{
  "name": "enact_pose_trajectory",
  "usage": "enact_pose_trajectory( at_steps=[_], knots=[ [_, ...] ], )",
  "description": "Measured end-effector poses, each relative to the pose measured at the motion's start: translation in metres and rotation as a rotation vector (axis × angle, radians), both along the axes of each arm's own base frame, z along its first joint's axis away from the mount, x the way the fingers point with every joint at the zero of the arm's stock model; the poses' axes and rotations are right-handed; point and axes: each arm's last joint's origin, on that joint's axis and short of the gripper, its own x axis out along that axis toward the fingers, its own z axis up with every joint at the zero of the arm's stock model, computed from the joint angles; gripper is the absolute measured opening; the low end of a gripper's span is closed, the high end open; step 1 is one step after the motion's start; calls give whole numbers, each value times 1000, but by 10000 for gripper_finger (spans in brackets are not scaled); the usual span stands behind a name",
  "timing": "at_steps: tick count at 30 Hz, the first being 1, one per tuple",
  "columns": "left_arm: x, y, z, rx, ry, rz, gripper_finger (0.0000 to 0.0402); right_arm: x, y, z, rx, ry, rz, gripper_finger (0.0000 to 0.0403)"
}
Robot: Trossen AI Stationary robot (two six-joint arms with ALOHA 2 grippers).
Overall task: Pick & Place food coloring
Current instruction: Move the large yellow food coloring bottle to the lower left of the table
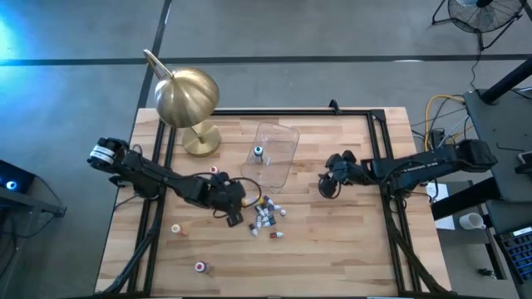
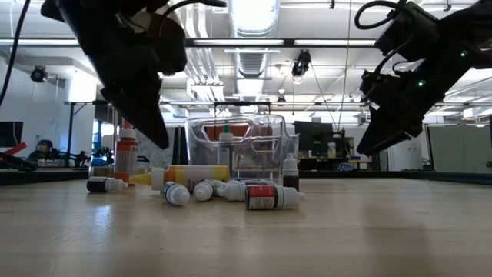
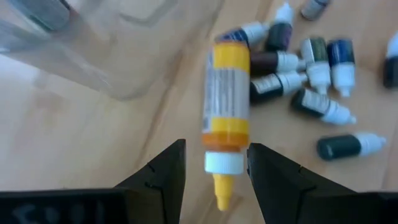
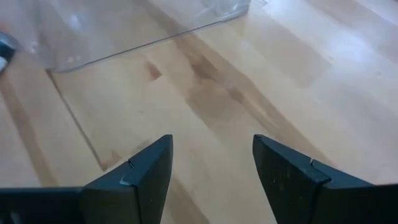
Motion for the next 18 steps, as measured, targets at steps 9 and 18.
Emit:
enact_pose_trajectory(
  at_steps=[9, 18],
  knots=[
    [2, -1, -8, -1, -11, -64, 145, 0, -3, 0, 5, -1, -15, 215],
    [3, -2, -26, 0, 1, -63, 145, 0, -3, 0, 7, 1, -17, 215]
  ],
)
